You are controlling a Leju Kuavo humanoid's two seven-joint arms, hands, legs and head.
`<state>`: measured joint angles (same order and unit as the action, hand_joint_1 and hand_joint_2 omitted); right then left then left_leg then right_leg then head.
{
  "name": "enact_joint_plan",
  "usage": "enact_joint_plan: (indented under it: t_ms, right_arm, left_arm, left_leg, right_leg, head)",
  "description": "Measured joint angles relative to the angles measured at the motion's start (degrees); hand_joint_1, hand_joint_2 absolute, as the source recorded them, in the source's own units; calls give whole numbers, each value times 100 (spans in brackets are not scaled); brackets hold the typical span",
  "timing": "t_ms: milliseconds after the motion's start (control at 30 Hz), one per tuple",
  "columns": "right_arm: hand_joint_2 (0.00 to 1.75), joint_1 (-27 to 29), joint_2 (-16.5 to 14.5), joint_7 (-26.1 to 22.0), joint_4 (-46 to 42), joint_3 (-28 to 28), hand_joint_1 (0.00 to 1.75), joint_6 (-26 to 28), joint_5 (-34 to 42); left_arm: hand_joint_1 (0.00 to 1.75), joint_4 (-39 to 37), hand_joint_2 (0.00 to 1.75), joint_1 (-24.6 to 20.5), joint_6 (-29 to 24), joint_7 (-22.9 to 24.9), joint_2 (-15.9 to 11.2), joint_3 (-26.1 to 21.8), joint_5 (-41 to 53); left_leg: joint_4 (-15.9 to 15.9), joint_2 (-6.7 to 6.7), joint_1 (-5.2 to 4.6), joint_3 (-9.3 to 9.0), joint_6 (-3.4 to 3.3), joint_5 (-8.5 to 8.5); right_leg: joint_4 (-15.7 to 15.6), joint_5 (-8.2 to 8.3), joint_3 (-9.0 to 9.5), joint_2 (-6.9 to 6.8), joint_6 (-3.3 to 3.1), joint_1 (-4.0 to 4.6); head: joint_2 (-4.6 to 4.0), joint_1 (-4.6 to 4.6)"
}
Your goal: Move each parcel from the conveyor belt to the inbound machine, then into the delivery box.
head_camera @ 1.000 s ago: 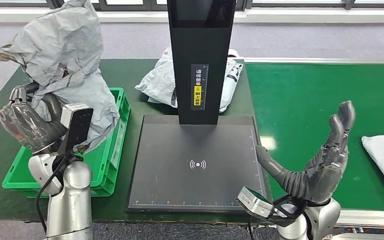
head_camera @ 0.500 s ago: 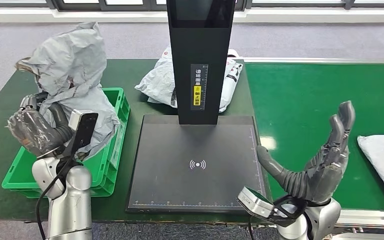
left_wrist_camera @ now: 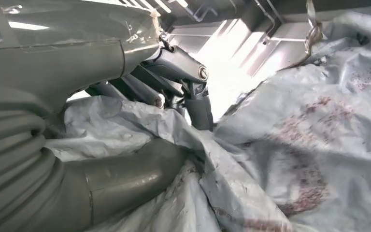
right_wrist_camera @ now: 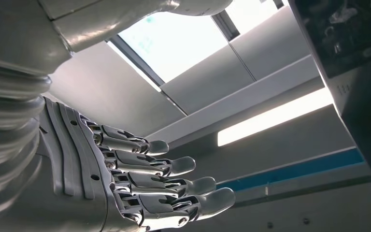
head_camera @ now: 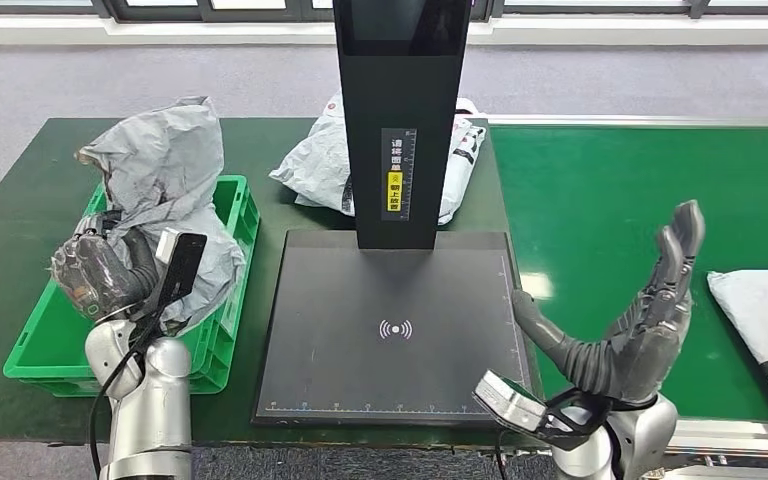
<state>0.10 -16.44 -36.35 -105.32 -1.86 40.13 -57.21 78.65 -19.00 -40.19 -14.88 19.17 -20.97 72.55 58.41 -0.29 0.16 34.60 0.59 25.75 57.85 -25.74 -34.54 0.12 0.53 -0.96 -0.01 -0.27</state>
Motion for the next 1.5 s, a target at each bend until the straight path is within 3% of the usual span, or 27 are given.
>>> enact_joint_plan:
  t_ms: [133,200,800,1333,1433,1500]
  right_arm:
    - [175,-6,0,17,94,0,0,0,-21]
    - [175,-12,0,68,156,0,0,0,-54]
    - [175,-30,-2,56,400,0,0,0,-51]
    - [175,-38,-2,106,483,5,0,0,-31]
    - [175,-37,-2,142,486,26,0,0,-56]
    - [175,-35,-2,232,486,51,0,0,-180]
  left_arm:
    - [16,-384,175,-113,0,45,50,-332,110]
    - [2,-483,175,-134,0,116,63,-416,133]
    - [0,-287,175,-166,-4,-122,63,-921,-379]
    - [0,-232,175,-189,-4,-181,63,-1096,-510]
    - [0,-216,175,-196,-4,-303,63,-1152,-660]
    - [0,-144,175,-201,-4,-639,63,-1197,-1004]
  left_leg:
    - [0,0,0,1,0,0]
    - [0,0,0,1,0,0]
    - [0,-1,0,0,0,0]
    - [0,0,0,0,0,0]
    - [0,-1,0,1,0,0]
    - [0,-1,0,1,0,0]
  right_leg:
    - [0,0,0,0,0,0]
    - [0,0,0,0,0,0]
    - [0,0,0,-1,0,0]
    - [0,-1,0,-1,0,0]
    - [0,-1,0,-1,0,0]
    - [0,0,0,0,0,0]
  head:
    - [0,0]
    - [0,1]
    - [1,0]
    - [0,0]
    - [1,-1]
    - [0,0]
